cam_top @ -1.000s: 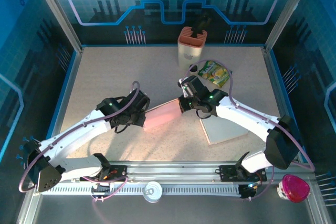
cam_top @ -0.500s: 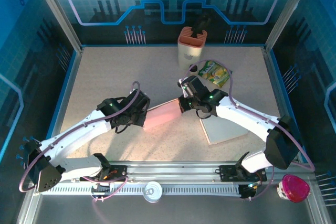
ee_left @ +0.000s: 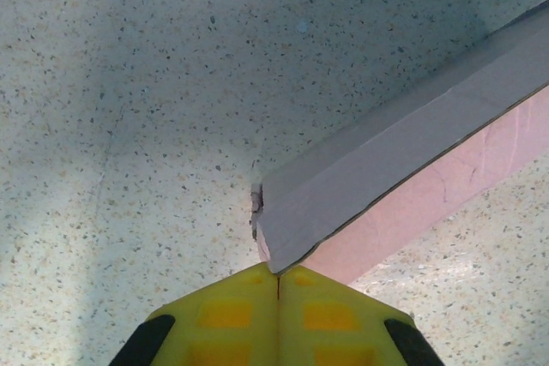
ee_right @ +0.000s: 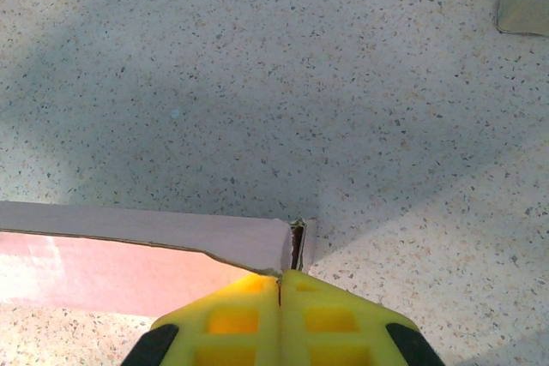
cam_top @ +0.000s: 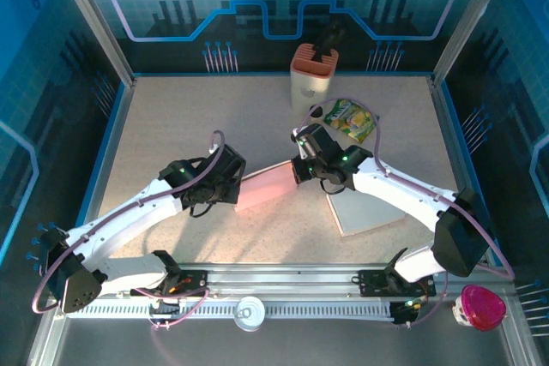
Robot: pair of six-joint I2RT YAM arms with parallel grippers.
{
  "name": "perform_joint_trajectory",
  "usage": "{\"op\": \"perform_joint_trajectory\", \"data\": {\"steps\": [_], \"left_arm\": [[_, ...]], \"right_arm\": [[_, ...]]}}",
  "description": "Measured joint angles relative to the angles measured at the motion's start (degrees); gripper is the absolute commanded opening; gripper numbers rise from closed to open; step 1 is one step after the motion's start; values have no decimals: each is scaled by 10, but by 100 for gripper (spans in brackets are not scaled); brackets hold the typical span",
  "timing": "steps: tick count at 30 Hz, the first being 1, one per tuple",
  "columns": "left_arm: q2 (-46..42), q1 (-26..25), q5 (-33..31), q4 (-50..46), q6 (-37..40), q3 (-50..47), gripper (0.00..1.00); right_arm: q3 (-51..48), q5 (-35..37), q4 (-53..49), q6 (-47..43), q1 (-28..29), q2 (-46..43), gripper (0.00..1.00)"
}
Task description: Fold the paper box
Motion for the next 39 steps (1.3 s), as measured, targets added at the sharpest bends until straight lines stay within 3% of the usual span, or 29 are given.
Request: {"op": "perform_joint_trajectory", "data": {"steps": [21, 39], "left_arm": [[14, 23, 37, -2, -46, 17, 0], [-3, 99, 127, 12, -45, 16, 0]], "right_arm": [[0, 10, -2, 4, 3, 0, 0], [9, 6, -7, 4, 3, 9, 0]]}}
